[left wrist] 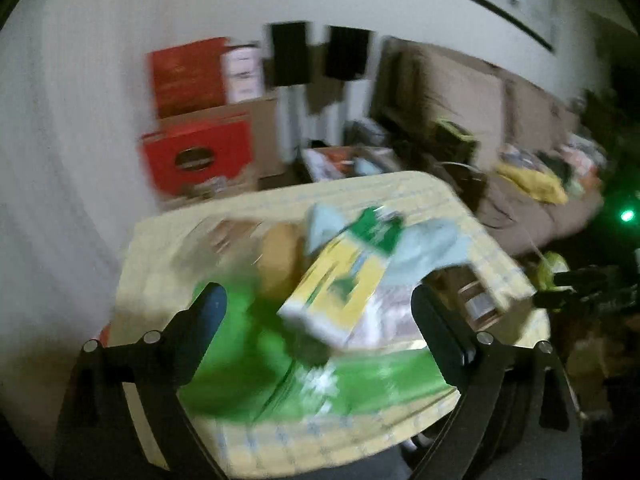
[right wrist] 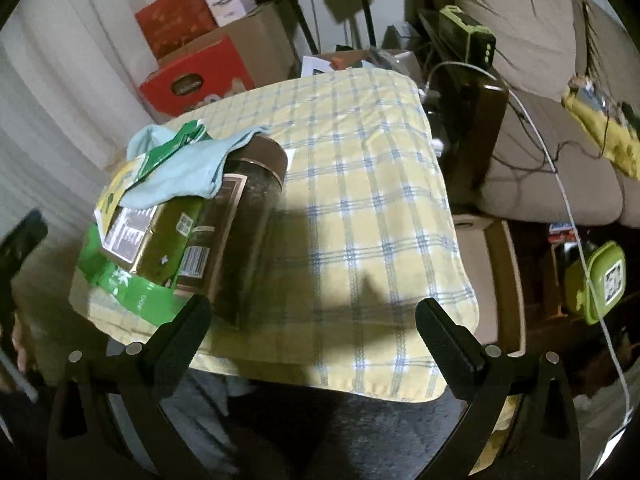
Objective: Organize objects
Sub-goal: 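Reach the left gripper toward the green-and-yellow tube on the table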
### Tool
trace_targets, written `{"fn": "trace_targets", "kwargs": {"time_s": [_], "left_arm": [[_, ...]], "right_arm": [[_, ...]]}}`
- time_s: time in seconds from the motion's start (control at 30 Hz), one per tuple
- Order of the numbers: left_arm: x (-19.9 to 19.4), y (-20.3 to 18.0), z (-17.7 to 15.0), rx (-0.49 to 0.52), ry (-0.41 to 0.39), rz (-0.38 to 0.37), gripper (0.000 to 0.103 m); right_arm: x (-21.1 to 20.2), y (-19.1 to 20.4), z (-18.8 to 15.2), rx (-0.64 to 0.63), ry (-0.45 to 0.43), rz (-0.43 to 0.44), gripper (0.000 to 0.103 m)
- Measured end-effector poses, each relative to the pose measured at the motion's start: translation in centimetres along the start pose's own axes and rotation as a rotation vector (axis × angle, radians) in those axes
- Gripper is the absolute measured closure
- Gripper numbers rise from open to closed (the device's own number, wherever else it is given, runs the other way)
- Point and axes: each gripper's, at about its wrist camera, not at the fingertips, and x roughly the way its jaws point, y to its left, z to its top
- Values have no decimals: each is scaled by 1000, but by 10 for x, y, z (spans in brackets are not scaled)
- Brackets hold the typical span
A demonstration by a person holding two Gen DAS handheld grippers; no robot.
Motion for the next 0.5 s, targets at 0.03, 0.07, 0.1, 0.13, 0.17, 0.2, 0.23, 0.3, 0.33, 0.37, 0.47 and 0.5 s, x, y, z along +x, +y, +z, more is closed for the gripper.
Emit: {"fn": "trace_targets", "kwargs": {"time_s": [0.03, 0.07, 0.1, 0.13, 0.17, 0.2, 0.23, 0.3, 0.33, 0.37, 0.47, 0.5], "left_arm": [[7, -1, 13, 3, 27, -60, 10], [15, -3, 22, 3, 52, -108, 10], [24, -5, 30, 9, 83, -159, 10], [37, -8, 37, 18, 110, -203, 10], [49, -11, 41, 33, 132, -207, 10], [56, -16, 41, 55, 144, -178, 12], [67, -21, 41, 94, 159, -130, 16], [78, -29, 38, 141, 191, -116, 21], [82, -32, 36, 139, 205, -143, 21], [85, -34, 37, 137, 215, -165, 21], [104, -38, 36, 136, 258, -152, 22], [111, -36, 36, 130, 271, -111, 31]], "right_arm": [[-2, -1, -1, 1, -6, 16, 0], [-3, 0, -1, -4, -10, 26, 0], [-5, 2, -2, -11, -14, 33, 0], [-7, 2, -2, -19, -18, 40, 0], [-8, 3, -2, -25, -22, 47, 0], [-9, 2, -3, -26, -25, 54, 0], [-9, 1, -3, -23, -28, 59, 0], [-10, -3, -4, -11, -37, 81, 0], [-10, -5, -5, -6, -38, 90, 0], [-9, -8, -5, 1, -36, 94, 0], [-6, -15, -6, 16, -29, 92, 0], [-5, -18, -6, 24, -28, 93, 0]]}}
